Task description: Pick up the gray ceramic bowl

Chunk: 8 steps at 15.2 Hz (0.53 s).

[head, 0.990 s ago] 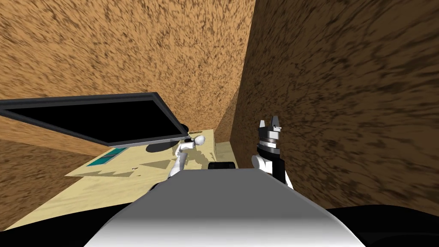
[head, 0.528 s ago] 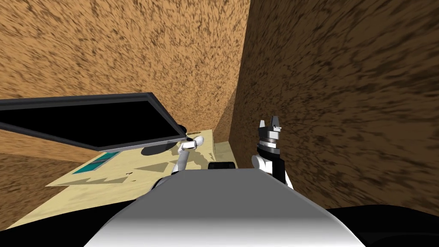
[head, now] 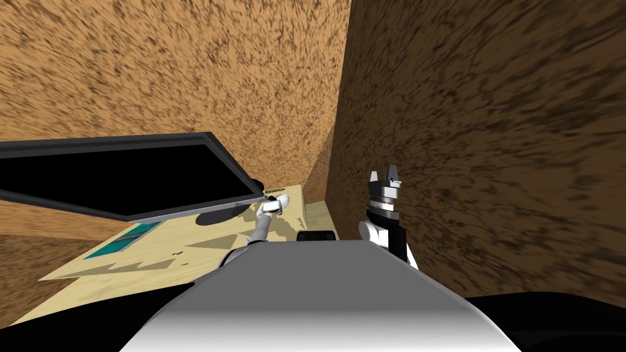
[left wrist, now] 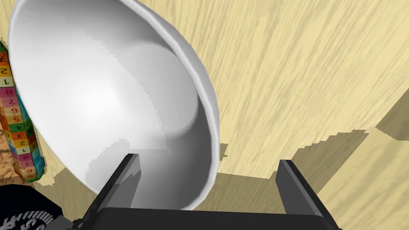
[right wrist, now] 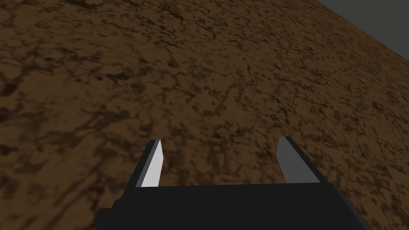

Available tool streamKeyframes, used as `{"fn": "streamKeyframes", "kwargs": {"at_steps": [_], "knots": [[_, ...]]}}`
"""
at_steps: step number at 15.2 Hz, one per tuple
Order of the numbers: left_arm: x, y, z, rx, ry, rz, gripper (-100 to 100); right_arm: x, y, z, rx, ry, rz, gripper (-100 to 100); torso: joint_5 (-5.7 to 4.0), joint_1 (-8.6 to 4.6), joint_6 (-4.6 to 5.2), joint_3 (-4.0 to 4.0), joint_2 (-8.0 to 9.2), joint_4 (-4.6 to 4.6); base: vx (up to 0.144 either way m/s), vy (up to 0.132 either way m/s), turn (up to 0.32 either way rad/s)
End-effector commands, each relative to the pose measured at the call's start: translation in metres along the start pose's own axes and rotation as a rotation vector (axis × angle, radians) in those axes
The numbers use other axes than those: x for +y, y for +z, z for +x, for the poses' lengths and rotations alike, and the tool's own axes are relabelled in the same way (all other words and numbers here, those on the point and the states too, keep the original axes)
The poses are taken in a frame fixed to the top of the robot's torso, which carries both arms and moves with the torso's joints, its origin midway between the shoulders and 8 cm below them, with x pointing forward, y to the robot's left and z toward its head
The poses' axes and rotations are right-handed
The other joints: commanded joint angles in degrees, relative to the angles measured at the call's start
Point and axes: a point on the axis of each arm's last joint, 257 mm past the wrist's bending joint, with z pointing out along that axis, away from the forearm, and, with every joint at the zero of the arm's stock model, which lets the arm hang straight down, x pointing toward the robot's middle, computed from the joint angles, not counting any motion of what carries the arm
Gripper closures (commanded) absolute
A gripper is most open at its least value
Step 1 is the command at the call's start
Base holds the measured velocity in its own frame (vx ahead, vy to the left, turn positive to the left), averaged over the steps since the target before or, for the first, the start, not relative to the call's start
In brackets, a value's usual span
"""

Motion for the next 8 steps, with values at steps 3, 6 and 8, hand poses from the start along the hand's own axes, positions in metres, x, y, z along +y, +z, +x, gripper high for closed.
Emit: {"fn": "streamKeyframes", "kwargs": {"at_steps": [3,6,8], "knots": [[0.0075,0.0115,-0.0062,-0.004,-0.011,0.002,-100,0.0000,0.0000,0.0000,0.000,0.000,0.000,0,0.00,0.01,0.00,0.00,0.00,0.00,-0.007,0.008,-0.024],[0.0086,0.0131,-0.0065,-0.005,-0.011,0.001,100,0.0000,0.0000,0.0000,0.000,0.000,0.000,0,0.00,-0.01,0.00,-0.01,-0.02,0.00,-0.001,0.002,-0.005],[0.0076,0.0128,-0.0064,-0.005,-0.011,0.003,100,0.0000,0.0000,0.0000,0.000,0.000,0.000,0,0.01,-0.03,0.00,-0.02,-0.02,-0.02,0.000,0.000,0.000]]}}
